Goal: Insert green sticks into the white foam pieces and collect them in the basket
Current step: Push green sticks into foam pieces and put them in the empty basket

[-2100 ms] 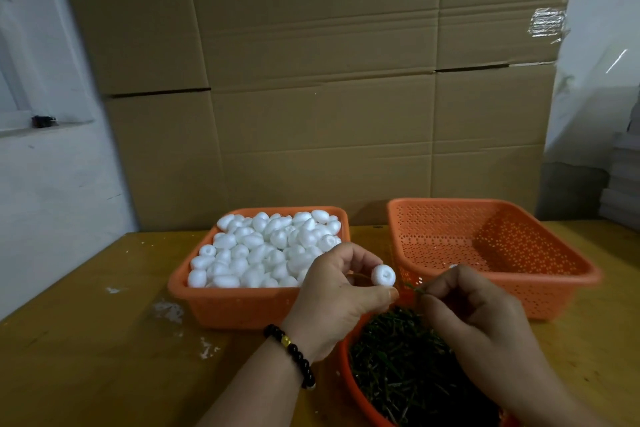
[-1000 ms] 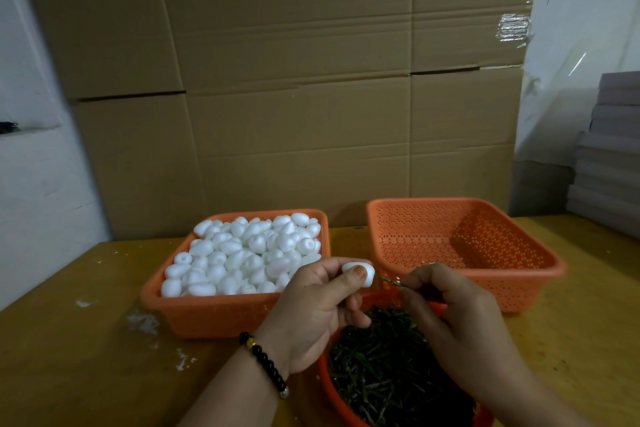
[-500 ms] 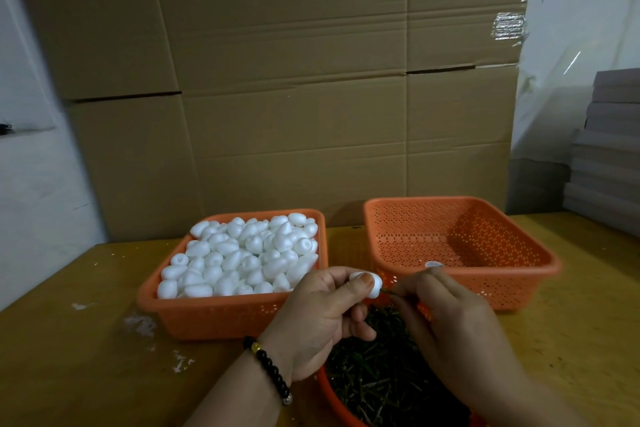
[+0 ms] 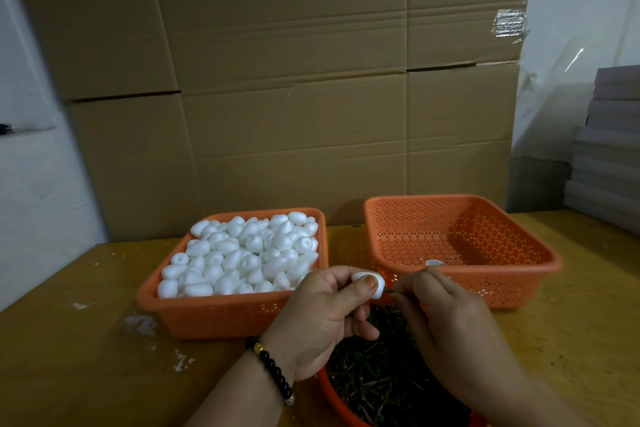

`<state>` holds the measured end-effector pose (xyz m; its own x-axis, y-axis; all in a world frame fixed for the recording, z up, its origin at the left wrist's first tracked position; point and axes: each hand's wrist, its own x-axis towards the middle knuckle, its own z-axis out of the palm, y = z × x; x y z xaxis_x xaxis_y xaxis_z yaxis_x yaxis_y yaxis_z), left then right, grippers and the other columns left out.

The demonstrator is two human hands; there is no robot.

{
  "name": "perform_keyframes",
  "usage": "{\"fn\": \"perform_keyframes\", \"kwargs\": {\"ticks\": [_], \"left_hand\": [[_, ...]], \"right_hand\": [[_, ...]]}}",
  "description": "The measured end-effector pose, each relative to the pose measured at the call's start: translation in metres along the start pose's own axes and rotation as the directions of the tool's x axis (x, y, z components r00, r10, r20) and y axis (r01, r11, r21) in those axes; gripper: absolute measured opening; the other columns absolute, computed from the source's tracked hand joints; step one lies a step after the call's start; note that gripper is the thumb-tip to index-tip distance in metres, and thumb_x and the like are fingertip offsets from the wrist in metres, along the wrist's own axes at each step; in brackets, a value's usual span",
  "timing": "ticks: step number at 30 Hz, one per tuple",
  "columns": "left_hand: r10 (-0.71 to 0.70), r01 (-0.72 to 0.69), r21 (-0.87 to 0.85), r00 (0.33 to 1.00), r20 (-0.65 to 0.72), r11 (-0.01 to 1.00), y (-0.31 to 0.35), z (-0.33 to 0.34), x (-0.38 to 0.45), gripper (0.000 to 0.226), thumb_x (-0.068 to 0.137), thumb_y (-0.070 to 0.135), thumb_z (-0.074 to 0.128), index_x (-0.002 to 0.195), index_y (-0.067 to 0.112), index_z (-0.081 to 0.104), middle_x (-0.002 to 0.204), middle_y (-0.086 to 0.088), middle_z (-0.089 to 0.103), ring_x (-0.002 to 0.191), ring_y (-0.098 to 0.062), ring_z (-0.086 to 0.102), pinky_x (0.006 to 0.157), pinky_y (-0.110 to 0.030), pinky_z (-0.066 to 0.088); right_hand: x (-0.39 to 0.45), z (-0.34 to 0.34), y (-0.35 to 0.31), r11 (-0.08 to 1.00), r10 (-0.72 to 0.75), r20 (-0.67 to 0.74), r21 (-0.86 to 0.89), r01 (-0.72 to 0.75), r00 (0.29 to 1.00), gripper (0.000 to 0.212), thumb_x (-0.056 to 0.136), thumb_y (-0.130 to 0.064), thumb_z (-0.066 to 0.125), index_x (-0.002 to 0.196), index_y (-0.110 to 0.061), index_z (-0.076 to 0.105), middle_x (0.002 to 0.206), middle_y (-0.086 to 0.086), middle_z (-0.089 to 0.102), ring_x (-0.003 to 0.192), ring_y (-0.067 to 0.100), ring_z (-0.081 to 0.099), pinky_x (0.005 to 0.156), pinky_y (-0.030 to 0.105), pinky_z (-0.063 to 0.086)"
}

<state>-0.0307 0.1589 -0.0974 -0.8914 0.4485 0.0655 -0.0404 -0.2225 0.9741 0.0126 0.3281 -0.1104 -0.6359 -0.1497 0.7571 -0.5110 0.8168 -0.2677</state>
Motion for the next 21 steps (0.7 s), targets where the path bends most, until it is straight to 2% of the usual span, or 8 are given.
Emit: {"fn": "perform_keyframes", "kwargs": {"ticks": [15, 21], "left_hand": [[-0.014, 0.013, 0.028, 1.000, 0.018, 1.000, 0.0010, -0.0023, -0.0003, 0.032, 0.074, 0.024, 0.072, 0.099, 0.003, 0.070, 0.080, -0.003, 0.060, 0.061, -0.007, 0.053, 0.055, -0.025, 0.053], [-0.007, 0.007, 0.007, 1.000, 0.001, 1.000, 0.0001, -0.0023, 0.0005, 0.032, 0.070, 0.023, 0.074, 0.097, 0.004, 0.072, 0.080, -0.004, 0.063, 0.061, -0.007, 0.054, 0.055, -0.025, 0.053]], "right_hand": [[0.0010, -0.0003, 0.0004, 0.999, 0.020, 0.064, 0.038, -0.022, 0.998, 0.005, 0.086, -0.014, 0.066, 0.090, -0.016, 0.065, 0.083, -0.005, 0.060, 0.069, 0.020, 0.060, 0.059, 0.043, 0.051], [0.0001, -0.0007, 0.0003, 0.998, 0.037, 0.077, 0.055, -0.041, 0.996, 0.009, 0.087, -0.018, 0.066, 0.095, -0.021, 0.066, 0.087, -0.010, 0.061, 0.075, 0.015, 0.061, 0.065, 0.039, 0.052]]}}
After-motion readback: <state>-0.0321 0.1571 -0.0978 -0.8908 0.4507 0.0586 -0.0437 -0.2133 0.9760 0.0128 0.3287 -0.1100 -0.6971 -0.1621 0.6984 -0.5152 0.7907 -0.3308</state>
